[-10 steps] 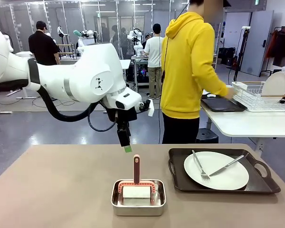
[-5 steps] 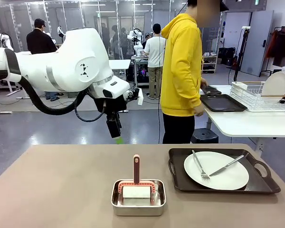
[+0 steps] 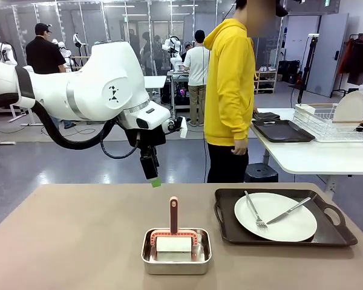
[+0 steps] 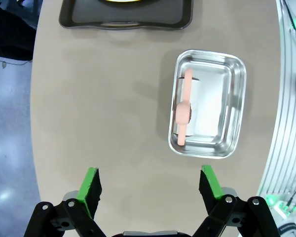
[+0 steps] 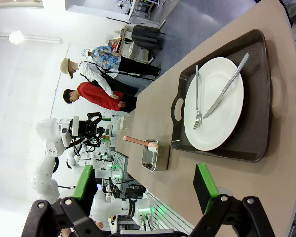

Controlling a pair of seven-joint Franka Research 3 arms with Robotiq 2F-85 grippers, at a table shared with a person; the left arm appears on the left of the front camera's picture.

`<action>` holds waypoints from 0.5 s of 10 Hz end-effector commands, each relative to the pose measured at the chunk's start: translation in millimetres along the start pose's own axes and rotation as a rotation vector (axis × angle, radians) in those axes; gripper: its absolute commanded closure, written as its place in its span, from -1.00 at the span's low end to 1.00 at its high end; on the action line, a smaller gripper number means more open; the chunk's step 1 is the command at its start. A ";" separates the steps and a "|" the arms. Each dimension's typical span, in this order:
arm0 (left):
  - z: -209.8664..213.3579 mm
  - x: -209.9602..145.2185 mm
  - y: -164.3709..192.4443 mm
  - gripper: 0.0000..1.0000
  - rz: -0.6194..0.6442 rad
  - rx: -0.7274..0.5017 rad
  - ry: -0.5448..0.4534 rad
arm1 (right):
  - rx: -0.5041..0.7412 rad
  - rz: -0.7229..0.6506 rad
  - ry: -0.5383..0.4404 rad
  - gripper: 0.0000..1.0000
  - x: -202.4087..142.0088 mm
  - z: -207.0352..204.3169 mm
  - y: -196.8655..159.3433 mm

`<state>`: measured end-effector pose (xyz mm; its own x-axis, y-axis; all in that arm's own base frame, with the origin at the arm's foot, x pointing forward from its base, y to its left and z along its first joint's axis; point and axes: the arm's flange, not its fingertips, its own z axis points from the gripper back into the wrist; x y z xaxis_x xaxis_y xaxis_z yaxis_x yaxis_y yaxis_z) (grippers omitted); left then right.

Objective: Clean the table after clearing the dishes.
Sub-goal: When the right (or left) Handle tray is removed, use the right hand (or left hand) to clean the right (or left) side of the table with the Lint Roller.

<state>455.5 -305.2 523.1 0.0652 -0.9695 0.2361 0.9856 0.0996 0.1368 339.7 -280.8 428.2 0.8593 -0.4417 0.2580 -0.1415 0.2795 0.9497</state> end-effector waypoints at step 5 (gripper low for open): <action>3.3 0.6 2.1 -1.00 -0.001 0.018 0.004 | 0.007 0.006 0.001 -1.00 -1.4 1.8 3.4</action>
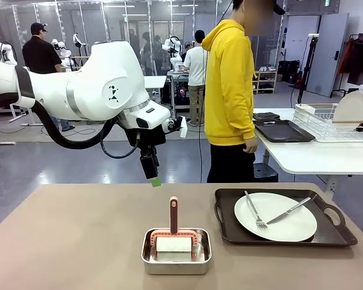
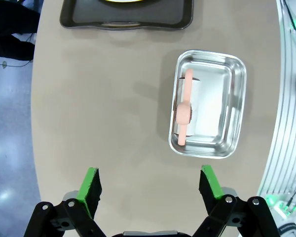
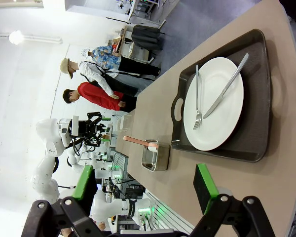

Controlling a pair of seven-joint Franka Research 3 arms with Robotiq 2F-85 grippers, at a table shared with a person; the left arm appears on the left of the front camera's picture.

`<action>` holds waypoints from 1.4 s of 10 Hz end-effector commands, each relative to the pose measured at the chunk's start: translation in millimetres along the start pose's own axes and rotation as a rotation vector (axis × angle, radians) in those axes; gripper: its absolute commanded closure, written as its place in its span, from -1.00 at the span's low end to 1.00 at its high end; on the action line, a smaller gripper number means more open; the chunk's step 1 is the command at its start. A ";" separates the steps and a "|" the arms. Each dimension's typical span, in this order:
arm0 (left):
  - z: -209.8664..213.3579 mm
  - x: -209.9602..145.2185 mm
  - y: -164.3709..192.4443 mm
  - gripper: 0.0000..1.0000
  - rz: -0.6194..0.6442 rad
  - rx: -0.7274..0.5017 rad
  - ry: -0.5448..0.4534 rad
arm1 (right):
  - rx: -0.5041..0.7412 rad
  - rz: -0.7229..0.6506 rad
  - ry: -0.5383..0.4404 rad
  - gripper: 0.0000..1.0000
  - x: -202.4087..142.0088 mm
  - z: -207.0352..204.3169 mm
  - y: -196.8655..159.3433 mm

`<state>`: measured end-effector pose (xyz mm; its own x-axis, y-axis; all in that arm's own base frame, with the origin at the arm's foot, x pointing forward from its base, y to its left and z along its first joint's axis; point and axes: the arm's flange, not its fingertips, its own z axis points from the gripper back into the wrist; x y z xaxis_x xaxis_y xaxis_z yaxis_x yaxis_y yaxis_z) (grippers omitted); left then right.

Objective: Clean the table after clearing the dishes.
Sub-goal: When the right (or left) Handle tray is removed, use the right hand (or left hand) to clean the right (or left) side of the table with the Lint Roller.

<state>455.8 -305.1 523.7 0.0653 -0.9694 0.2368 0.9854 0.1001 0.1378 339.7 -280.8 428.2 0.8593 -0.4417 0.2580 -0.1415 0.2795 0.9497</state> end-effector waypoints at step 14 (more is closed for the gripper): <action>84.1 -565.2 -19.2 -1.00 1.297 -0.486 -0.901 | 0.007 0.006 0.001 -1.00 -1.4 1.8 3.4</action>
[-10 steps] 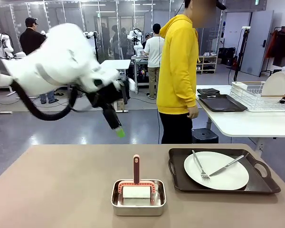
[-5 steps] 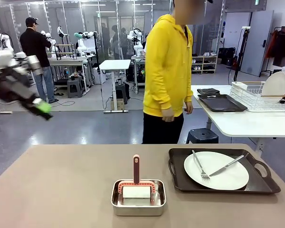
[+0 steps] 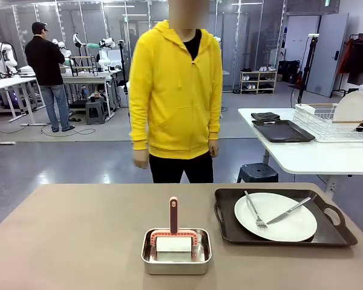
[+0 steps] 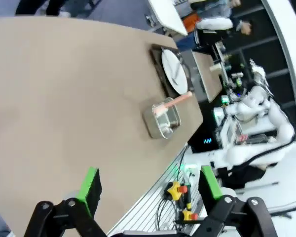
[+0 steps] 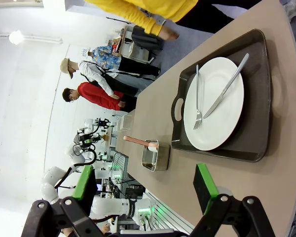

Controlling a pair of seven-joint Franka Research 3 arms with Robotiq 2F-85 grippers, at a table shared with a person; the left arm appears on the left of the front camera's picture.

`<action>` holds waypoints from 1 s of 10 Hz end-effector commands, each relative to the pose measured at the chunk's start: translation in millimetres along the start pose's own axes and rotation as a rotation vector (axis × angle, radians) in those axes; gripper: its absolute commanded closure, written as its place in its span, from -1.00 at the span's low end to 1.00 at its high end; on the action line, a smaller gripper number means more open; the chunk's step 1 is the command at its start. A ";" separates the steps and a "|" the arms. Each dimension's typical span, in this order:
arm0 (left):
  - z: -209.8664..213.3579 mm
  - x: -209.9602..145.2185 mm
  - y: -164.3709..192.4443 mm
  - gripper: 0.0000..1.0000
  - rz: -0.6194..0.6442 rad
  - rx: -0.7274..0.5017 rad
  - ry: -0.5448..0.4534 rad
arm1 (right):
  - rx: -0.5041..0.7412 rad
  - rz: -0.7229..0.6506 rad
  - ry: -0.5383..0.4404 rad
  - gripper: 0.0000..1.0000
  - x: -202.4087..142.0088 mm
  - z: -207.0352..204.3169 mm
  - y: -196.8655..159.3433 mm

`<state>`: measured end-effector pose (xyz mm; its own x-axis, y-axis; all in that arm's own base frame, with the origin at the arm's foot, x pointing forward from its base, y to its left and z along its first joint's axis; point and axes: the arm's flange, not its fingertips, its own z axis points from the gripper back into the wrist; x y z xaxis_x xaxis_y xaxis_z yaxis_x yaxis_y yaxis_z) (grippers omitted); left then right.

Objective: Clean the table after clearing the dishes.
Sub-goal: When the right (or left) Handle tray is removed, use the right hand (or left hand) to clean the right (or left) side of the table with the Lint Roller.

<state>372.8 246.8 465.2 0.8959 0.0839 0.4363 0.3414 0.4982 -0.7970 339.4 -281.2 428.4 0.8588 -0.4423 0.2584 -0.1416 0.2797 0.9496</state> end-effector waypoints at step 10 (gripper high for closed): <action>42.6 -24.2 85.8 -1.00 0.174 0.074 -0.054 | 0.007 0.006 0.002 -1.00 -1.4 1.3 3.3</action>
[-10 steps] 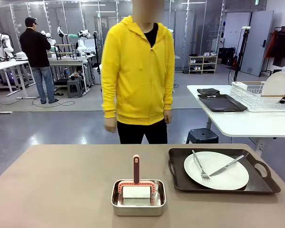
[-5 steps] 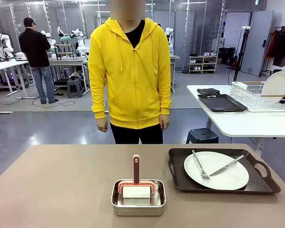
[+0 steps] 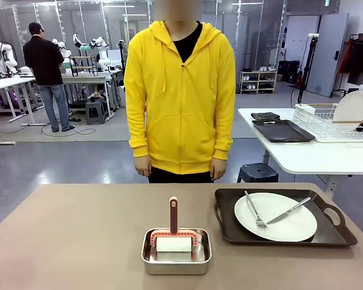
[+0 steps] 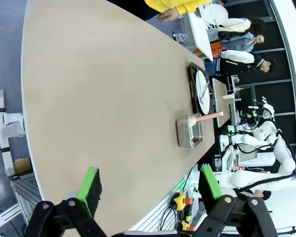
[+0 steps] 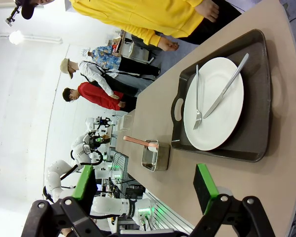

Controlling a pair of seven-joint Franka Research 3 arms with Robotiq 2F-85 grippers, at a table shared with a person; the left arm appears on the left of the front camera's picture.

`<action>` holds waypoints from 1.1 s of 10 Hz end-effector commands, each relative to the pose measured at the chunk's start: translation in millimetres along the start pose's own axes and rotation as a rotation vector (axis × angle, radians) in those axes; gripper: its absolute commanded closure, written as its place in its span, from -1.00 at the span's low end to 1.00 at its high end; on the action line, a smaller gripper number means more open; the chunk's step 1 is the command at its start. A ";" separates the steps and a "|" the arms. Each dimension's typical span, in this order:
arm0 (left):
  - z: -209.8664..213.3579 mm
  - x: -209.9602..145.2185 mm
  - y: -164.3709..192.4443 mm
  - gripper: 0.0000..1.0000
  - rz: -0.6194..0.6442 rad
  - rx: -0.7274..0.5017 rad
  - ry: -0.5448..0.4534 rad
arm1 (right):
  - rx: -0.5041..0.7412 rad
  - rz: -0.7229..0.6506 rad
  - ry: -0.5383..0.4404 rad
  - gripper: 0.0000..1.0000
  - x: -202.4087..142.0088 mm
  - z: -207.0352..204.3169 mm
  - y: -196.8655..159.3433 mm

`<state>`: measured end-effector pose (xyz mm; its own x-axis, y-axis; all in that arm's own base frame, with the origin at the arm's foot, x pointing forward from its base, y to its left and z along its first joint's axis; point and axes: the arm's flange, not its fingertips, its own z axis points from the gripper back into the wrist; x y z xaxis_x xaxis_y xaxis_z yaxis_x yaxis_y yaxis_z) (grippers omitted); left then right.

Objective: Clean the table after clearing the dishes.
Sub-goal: When the right (or left) Handle tray is removed, use the right hand (or left hand) to clean the right (or left) side of the table with the Lint Roller.

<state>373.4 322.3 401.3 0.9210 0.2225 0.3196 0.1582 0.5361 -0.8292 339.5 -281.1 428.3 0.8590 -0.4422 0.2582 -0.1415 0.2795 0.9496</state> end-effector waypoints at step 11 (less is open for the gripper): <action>4.7 -3.4 -2.0 -1.00 0.000 -0.003 0.004 | 0.007 0.006 0.001 -1.00 -1.4 1.4 3.3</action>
<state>372.7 323.0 401.2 0.9206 0.2244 0.3196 0.1572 0.5362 -0.8293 339.5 -281.1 428.3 0.8590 -0.4422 0.2582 -0.1415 0.2795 0.9496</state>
